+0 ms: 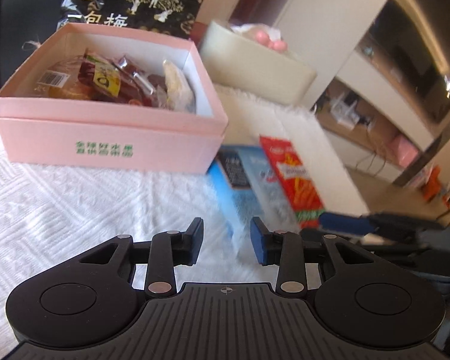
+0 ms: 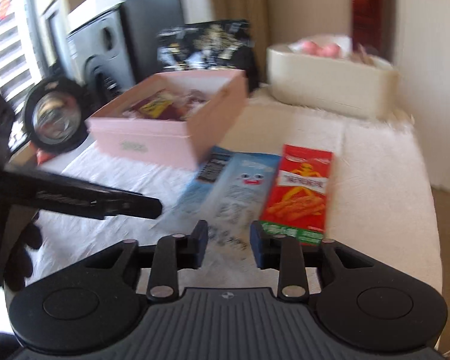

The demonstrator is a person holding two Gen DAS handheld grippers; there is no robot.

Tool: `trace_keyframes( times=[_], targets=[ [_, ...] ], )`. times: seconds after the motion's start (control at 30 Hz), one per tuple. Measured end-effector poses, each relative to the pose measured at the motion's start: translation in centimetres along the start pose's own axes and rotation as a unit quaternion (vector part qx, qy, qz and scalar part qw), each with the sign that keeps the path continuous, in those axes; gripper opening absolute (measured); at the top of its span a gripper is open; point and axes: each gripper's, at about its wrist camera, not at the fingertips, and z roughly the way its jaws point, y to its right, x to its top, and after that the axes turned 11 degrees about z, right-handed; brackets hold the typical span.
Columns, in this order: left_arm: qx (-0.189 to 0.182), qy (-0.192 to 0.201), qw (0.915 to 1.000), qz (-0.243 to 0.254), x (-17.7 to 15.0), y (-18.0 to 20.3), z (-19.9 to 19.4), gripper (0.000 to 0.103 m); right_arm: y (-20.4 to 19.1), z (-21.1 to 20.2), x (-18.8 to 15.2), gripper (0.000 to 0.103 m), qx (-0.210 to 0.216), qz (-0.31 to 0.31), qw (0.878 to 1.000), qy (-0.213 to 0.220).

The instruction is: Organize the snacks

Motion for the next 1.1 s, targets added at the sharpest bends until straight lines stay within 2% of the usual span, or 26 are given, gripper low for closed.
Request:
trace_keyframes(
  times=[0.03, 0.1, 0.2, 0.23, 0.33, 0.4, 0.5, 0.57, 0.63, 0.7, 0.77, 0.87, 0.93, 1.0, 1.1],
  targets=[
    [-0.006, 0.004, 0.9999, -0.009, 0.2, -0.1, 0.2, 0.039, 0.3, 0.4, 0.3, 0.061, 0.002, 0.018, 1.000, -0.004],
    [-0.019, 0.007, 0.9995, -0.024, 0.5, -0.5, 0.9, 0.039, 0.6, 1.2, 0.7, 0.066, 0.015, 0.037, 0.999, -0.005],
    [-0.034, 0.002, 0.9984, -0.045, 1.0, -0.9, 2.3, 0.039, 0.2, 2.7, 1.0, 0.066, 0.021, 0.056, 0.998, -0.018],
    [-0.040, 0.000, 0.9980, -0.049, 1.1, -0.9, 2.6, 0.042, 0.1, 3.1, 1.0, 0.066, 0.028, 0.060, 0.997, -0.025],
    [-0.034, -0.002, 0.9985, -0.043, 1.2, -1.2, 2.6, 0.043, -0.7, 3.7, 0.6, 0.068, 0.043, 0.052, 0.997, -0.033],
    [-0.038, -0.004, 0.9983, -0.044, 1.2, -1.5, 2.0, 0.043, -1.6, 3.6, 0.3, 0.068, 0.051, 0.035, 0.997, -0.036],
    [-0.037, -0.006, 0.9989, -0.029, 0.7, -1.5, 0.0, 0.042, -2.7, 3.0, -0.3, 0.069, 0.084, 0.023, 0.995, -0.046],
    [-0.049, -0.015, 0.9983, -0.029, 0.2, -1.8, -1.2, 0.041, -3.5, 2.6, -0.8, 0.069, 0.111, 0.011, 0.992, -0.053],
    [-0.027, -0.016, 0.9995, -0.008, -0.3, -1.5, -2.4, 0.041, -4.4, 2.1, -1.3, 0.069, 0.146, 0.002, 0.987, -0.067],
    [0.015, -0.008, 0.9994, 0.031, -0.3, -1.0, -3.3, 0.041, -5.4, 1.6, -2.0, 0.069, 0.155, -0.022, 0.985, -0.072],
    [0.042, -0.001, 0.9953, 0.087, 0.0, 0.1, -3.6, 0.041, -5.9, 0.6, -2.6, 0.069, 0.135, -0.057, 0.988, -0.057],
    [0.040, 0.006, 0.9826, 0.181, 0.9, 2.7, -2.8, 0.041, -4.6, -0.8, -2.7, 0.069, 0.084, -0.074, 0.993, -0.026],
    [0.027, -0.009, 0.9714, 0.236, 1.2, 4.6, -1.4, 0.041, -2.7, -1.3, -2.5, 0.069, 0.045, -0.056, 0.997, -0.010],
    [0.020, -0.040, 0.9621, 0.269, 1.1, 6.0, 0.4, 0.043, -0.6, -1.3, -2.2, 0.069, 0.005, -0.025, 1.000, 0.000],
    [0.032, -0.076, 0.9468, 0.311, 0.2, 7.6, 2.6, 0.044, 2.5, -1.2, -2.1, 0.069, -0.036, 0.028, 0.999, 0.008]
  ],
)
